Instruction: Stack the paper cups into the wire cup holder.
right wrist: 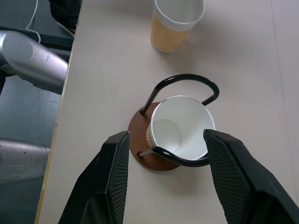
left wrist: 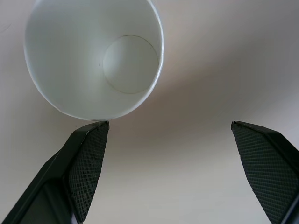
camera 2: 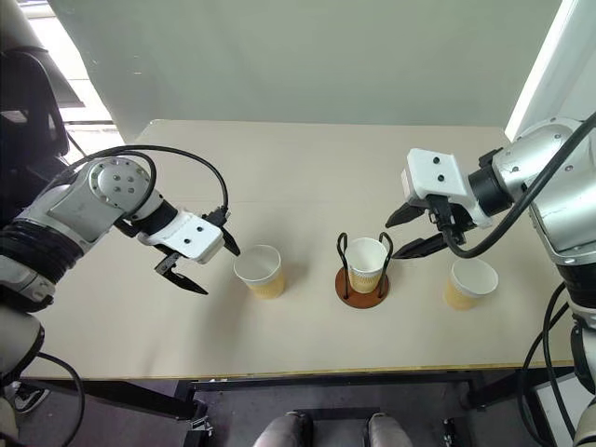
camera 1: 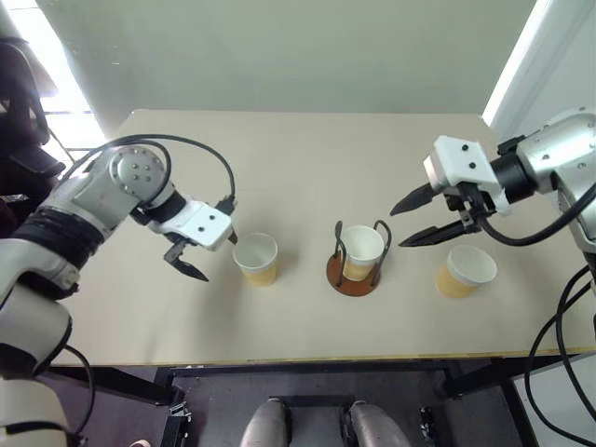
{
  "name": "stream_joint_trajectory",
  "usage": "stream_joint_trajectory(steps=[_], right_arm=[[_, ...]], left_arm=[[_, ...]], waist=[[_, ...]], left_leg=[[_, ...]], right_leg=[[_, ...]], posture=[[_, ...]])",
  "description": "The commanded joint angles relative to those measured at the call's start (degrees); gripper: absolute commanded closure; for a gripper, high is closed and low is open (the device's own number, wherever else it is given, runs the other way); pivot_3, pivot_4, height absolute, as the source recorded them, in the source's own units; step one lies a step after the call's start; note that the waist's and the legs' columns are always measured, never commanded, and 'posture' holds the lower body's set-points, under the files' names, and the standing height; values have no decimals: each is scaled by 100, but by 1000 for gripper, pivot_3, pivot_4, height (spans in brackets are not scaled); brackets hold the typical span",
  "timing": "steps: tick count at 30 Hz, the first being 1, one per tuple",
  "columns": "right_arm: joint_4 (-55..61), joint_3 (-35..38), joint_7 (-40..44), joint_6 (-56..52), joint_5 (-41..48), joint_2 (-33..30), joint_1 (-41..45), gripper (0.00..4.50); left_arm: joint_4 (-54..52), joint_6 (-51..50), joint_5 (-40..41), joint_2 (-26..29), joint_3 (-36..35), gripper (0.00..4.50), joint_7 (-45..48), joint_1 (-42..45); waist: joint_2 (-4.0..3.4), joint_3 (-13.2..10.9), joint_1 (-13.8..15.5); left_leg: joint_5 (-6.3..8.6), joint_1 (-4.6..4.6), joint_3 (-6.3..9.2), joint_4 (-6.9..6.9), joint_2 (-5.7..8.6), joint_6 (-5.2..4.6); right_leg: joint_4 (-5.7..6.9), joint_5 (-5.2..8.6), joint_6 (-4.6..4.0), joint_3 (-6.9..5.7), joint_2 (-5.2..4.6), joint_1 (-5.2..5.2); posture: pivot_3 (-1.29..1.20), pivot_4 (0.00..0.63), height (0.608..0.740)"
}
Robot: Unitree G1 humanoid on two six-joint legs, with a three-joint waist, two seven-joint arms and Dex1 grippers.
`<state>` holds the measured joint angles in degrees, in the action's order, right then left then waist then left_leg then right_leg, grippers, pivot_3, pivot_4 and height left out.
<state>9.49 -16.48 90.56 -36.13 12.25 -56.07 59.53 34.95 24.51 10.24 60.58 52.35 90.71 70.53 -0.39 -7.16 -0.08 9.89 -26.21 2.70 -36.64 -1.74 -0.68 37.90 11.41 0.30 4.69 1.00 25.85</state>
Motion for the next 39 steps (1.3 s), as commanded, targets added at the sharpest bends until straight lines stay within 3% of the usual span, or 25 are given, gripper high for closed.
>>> stream_joint_trajectory(steps=[1,9,12,23,33,36,39], right_arm=[[133,164,-7,13,78,-104,47,1973],[136,161,-17,21,86,-98,57,1973],[144,164,-22,24,86,-97,57,1953],[192,170,-60,-11,90,-87,79,1953],[200,184,-41,-22,101,-127,78,1953],[203,182,-43,-55,120,-128,93,1953],[195,175,-48,-50,119,-137,99,1953]], left_arm=[[54,146,-67,10,-193,0,179,23],[138,422,-222,-19,-161,0,179,-42],[293,614,-347,-96,-229,583,179,-37],[706,1051,-553,-289,-259,4475,179,126],[999,812,-770,-517,-549,4475,178,254],[1230,1033,-1084,-663,-793,3694,178,324],[1442,1442,-1477,-788,-1056,2603,54,364]], waist=[[0,0,0],[0,0,0],[0,0,2],[0,0,3],[0,0,10],[0,0,16],[0,0,13]], left_leg=[[0,0,0,0,0,0],[0,0,1,-1,0,0],[0,0,1,-2,0,0],[0,-1,1,-5,0,0],[0,-2,1,-6,0,-1],[0,-4,4,-14,0,-1],[1,-6,1,-19,0,-2]], right_leg=[[0,0,0,0,0,0],[0,-1,2,0,0,0],[0,-1,2,0,0,-1],[0,-3,5,-1,0,-1],[0,-3,6,-1,0,-1],[1,-4,8,-4,0,-1],[0,-4,9,-2,0,-1]], posture=[[0,150,740],[0,150,740],[0,150,740],[0,150,740],[0,150,740],[0,150,740],[0,150,740]])
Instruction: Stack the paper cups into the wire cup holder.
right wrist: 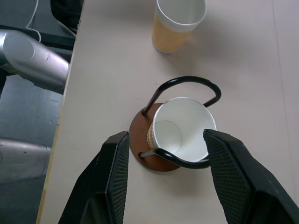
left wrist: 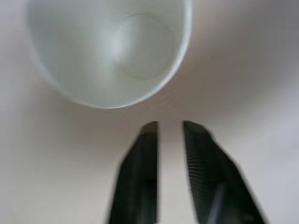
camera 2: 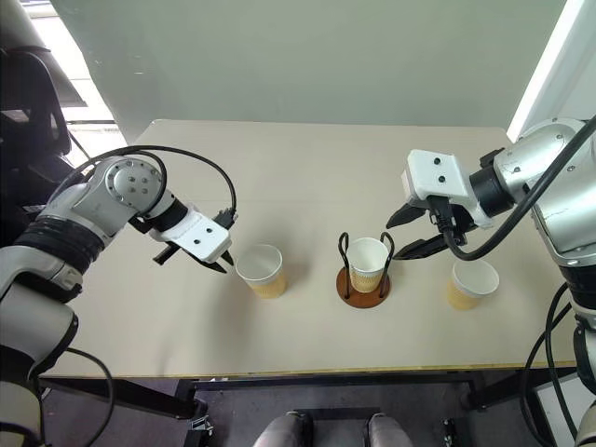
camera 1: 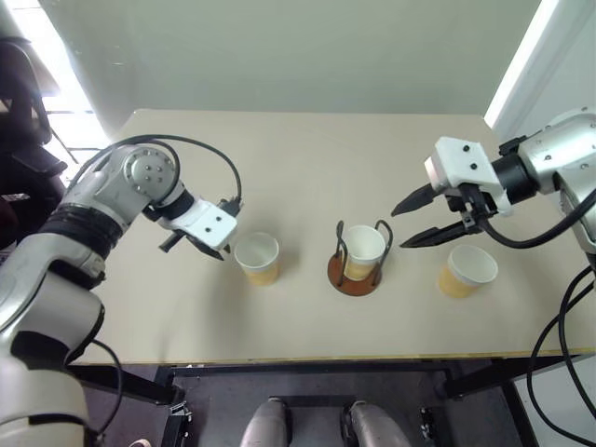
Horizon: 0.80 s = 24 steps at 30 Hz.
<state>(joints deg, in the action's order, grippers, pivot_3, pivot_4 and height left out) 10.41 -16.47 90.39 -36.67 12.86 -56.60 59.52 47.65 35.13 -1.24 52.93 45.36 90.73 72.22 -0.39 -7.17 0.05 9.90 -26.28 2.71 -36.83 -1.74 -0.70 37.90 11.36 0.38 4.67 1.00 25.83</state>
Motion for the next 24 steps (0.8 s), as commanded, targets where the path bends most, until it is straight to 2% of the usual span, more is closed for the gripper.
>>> stream_joint_trajectory(steps=[1,4,13,24], right_arm=[[97,171,-31,8,56,-86,102,1953],[71,155,-29,29,40,-87,117,1953],[-59,107,41,143,-40,-133,171,1953],[-130,103,51,210,-112,-146,201,1953]], left_arm=[[253,569,-472,-69,-440,2243,-85,207],[366,752,-608,-178,-670,1167,10,166],[-482,436,297,16,-316,1167,177,207],[-1247,407,761,293,170,1167,177,365]], waist=[[0,0,0],[0,0,-1],[0,0,-1],[0,0,-3]], left_leg=[[0,0,0,0,0,0],[0,0,2,1,0,-1],[1,-6,2,-7,0,-1],[1,-8,2,-15,0,-1]], right_leg=[[0,0,0,0,0,0],[0,0,2,0,0,1],[0,-4,9,0,0,1],[1,-7,13,0,1,2]], posture=[[0,150,740],[0,150,740],[0,150,740],[0,150,740]])
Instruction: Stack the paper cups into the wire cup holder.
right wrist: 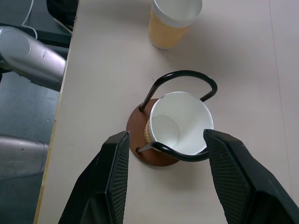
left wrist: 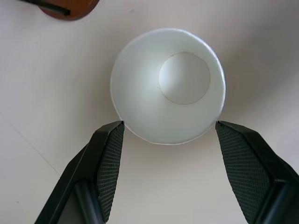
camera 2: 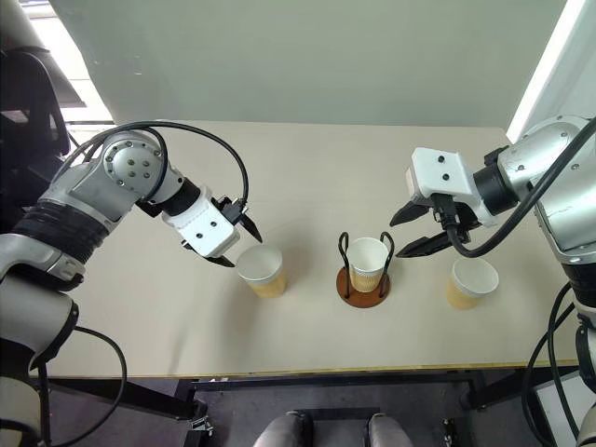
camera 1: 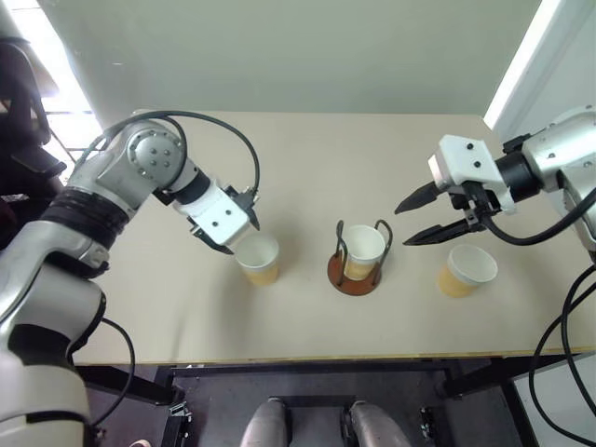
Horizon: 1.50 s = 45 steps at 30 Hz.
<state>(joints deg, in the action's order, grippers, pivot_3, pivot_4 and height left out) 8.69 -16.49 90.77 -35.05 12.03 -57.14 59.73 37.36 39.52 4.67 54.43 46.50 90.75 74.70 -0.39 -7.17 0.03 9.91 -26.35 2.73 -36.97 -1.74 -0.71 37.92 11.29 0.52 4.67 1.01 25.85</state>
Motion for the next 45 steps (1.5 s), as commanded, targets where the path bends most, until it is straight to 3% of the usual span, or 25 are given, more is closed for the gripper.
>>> stream_joint_trajectory(steps=[1,11,20,29,33,40,45], right_arm=[[39,105,11,47,-30,-91,182,1953],[56,109,4,33,-19,-91,189,1953],[119,119,-19,-1,12,-72,169,1953],[243,159,-56,-89,45,-115,96,1953],[274,171,-74,-96,46,-145,49,1953],[313,232,-123,-80,59,-209,-111,1953],[218,255,-184,70,25,-242,-266,1953]], left_arm=[[-285,-64,210,201,150,1167,175,103],[-403,-91,308,382,608,1167,175,75],[327,416,-334,-234,246,1167,175,-51],[-482,181,-264,-133,232,1167,175,-495],[-545,48,-138,-126,328,2026,175,-425],[-370,-41,17,-120,545,4491,175,-64],[-204,-113,141,-214,479,4491,175,144]], waist=[[0,0,0],[0,0,6],[0,0,13],[0,0,8],[0,0,11],[0,0,16],[0,0,15]], left_leg=[[0,0,0,0,0,0],[0,-1,2,-4,0,0],[1,-2,-1,-6,1,1],[4,-3,-1,-6,0,-1],[3,-2,-1,-10,1,-2],[3,-2,-1,-12,1,-2],[4,-2,0,-10,1,-1]], right_leg=[[0,0,0,0,0,0],[-1,0,-1,-1,-1,-2],[-1,-2,1,0,-1,-3],[-3,-4,10,0,0,-2],[-2,-6,11,0,-1,-5],[-2,-6,11,0,-2,-7],[-3,-6,11,0,-2,-6]], posture=[[0,150,740],[0,150,740],[0,150,740],[0,150,740],[0,150,740],[0,150,740],[0,150,740]])
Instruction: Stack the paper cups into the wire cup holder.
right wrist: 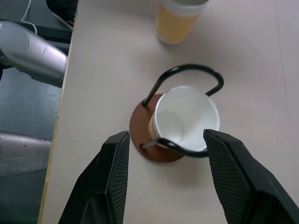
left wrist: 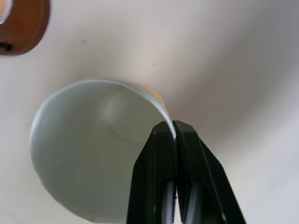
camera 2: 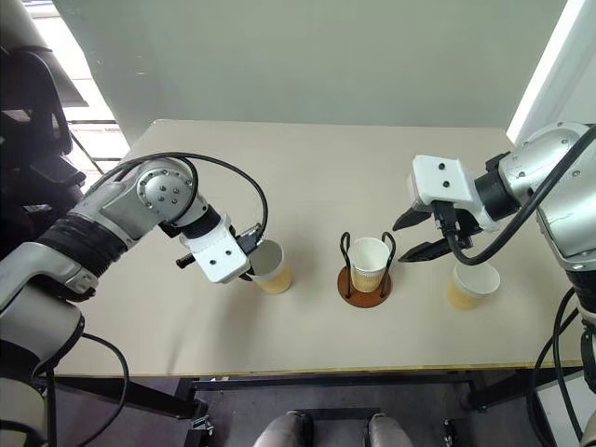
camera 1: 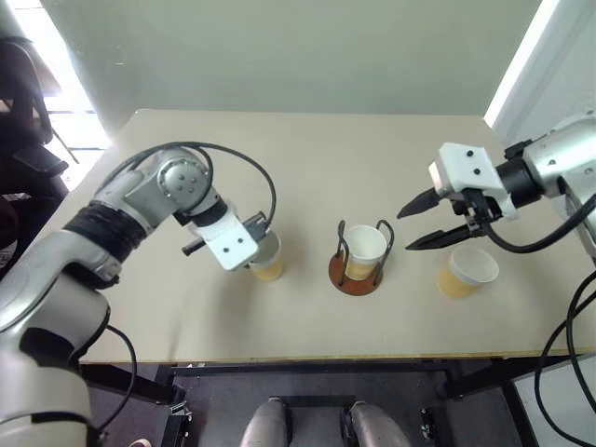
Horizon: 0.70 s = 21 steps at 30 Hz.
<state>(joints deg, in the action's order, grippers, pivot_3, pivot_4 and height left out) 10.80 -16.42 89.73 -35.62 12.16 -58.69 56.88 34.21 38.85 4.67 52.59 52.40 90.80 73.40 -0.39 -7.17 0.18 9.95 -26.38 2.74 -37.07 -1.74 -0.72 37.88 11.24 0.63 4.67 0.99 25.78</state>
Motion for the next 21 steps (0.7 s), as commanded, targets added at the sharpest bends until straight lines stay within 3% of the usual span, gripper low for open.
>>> stream_joint_trajectory(steps=[1,14,21], right_arm=[[-30,248,-94,158,2,-92,3,1953],[-435,266,-98,522,-116,-329,-314,1953],[-589,330,-132,633,-148,-456,-484,1953]], left_arm=[[202,-51,140,-92,-158,4491,170,339],[2788,459,-380,-1506,-929,4491,169,2131],[3511,552,-841,-2411,-1671,4491,-58,2644]], waist=[[0,0,1],[3,-2,42],[1,-3,69]], left_leg=[[0,0,1,0,0,0],[10,-12,-1,2,2,-11],[36,-63,-14,-14,5,-43]], right_leg=[[0,0,0,0,0,0],[-39,-8,22,1,-2,-10],[-100,-58,112,-2,-10,1]], posture=[[0,150,740],[0,150,740],[0,150,740]])
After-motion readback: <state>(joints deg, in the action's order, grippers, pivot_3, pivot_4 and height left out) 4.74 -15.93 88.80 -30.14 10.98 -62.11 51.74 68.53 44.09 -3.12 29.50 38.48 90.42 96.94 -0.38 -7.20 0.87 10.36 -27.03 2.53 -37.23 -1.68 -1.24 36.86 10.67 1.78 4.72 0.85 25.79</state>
